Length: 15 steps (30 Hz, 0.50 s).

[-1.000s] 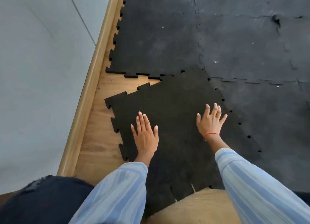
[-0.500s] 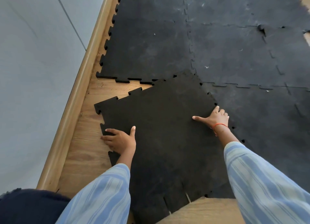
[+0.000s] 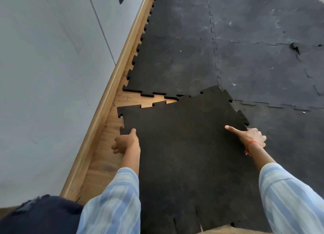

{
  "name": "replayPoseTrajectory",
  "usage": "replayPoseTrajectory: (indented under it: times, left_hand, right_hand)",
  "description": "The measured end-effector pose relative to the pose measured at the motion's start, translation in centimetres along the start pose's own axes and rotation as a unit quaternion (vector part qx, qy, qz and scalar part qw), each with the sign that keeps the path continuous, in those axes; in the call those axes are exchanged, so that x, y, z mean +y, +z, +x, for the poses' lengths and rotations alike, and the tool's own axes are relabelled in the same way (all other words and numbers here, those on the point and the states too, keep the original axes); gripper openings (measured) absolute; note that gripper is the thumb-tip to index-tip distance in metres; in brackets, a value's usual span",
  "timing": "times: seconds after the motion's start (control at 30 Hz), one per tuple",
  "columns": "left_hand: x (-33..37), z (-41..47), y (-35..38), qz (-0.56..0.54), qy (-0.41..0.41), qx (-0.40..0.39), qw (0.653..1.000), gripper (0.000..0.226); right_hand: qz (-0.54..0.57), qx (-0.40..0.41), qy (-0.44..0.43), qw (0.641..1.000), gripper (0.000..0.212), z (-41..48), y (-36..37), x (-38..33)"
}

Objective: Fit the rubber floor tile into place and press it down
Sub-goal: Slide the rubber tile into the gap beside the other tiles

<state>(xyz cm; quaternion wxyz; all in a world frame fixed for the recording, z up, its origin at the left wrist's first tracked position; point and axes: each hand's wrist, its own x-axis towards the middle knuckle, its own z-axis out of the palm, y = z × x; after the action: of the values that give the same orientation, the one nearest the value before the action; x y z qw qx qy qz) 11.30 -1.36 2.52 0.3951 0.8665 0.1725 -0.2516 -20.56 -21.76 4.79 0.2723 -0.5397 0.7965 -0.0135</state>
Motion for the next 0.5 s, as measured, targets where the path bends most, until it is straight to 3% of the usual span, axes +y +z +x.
replayPoseTrajectory:
  times: [0.17, 0.33, 0.5]
  left_hand:
    - [3.7, -0.5, -1.2, -0.018, 0.074, 0.066, 0.995, 0.081]
    - [7.2, 0.4, -1.3, -0.005, 0.125, 0.063, 0.99, 0.073]
    - [8.4, 2.0, -1.4, 0.033, 0.11, 0.037, 0.993, 0.074]
  right_hand:
    - [0.075, -0.02, 0.045, 0.996, 0.114, -2.0, 0.8, 0.4]
    - [0.152, -0.003, 0.104, 0.983, 0.099, -4.5, 2.3, 1.9]
    - [0.179, -0.013, 0.08, 0.981, 0.096, -5.1, 2.5, 1.3]
